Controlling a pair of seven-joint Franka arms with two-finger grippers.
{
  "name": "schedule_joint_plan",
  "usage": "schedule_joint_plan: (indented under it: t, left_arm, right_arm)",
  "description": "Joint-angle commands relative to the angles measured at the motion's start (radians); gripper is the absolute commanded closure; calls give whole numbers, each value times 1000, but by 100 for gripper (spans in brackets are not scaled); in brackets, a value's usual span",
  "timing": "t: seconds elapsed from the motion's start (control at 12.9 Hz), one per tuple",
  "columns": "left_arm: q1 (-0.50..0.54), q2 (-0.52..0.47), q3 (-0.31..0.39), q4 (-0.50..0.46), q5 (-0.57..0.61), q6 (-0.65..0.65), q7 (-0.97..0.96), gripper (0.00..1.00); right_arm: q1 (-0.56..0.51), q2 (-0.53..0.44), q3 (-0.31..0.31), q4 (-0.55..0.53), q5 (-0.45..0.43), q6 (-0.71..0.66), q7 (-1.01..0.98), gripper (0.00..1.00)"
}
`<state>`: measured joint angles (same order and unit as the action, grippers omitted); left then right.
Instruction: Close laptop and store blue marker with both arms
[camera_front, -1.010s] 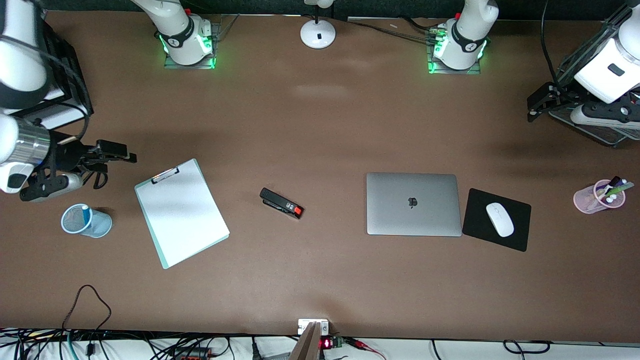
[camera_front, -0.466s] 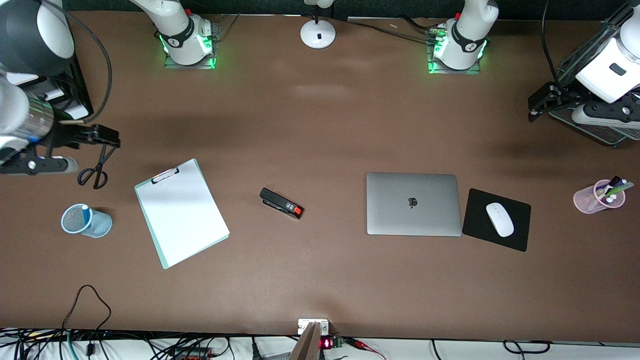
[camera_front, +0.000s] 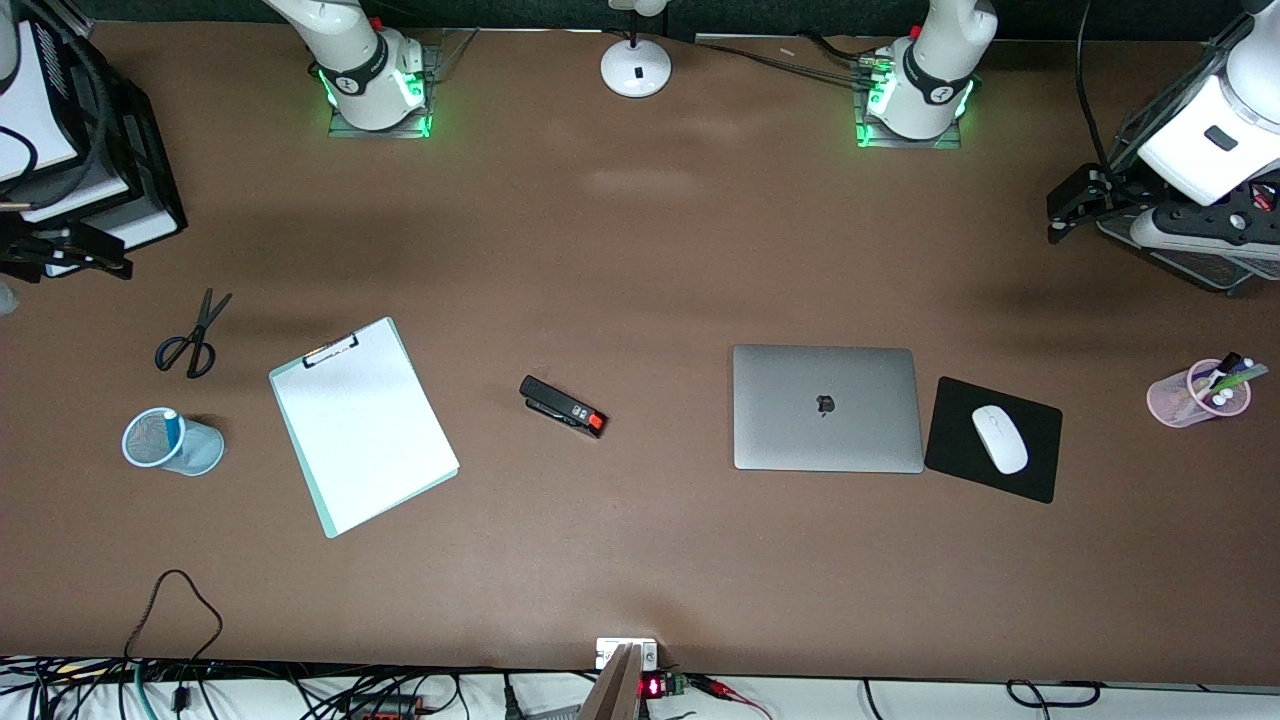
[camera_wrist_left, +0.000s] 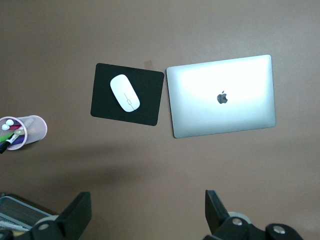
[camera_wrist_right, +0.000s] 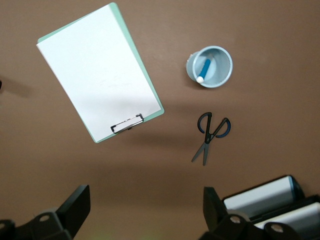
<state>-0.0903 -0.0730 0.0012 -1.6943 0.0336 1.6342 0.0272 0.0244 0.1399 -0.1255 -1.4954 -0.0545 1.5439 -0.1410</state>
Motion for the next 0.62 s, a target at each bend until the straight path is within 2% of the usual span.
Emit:
schedule_joint_plan:
  t: [0.0, 0.31, 0.54]
  left_arm:
    - [0, 9, 2, 22, 20, -11, 34, 0]
    - [3, 9, 2, 22, 12, -11, 53, 0]
    - [4, 9, 5, 24, -9, -25, 53, 0]
  right_arm:
    - [5, -8, 9, -2, 1, -11, 49, 0]
    - [6, -74, 9, -95, 11, 69, 41, 0]
    - [6, -186, 9, -262, 12, 186, 41, 0]
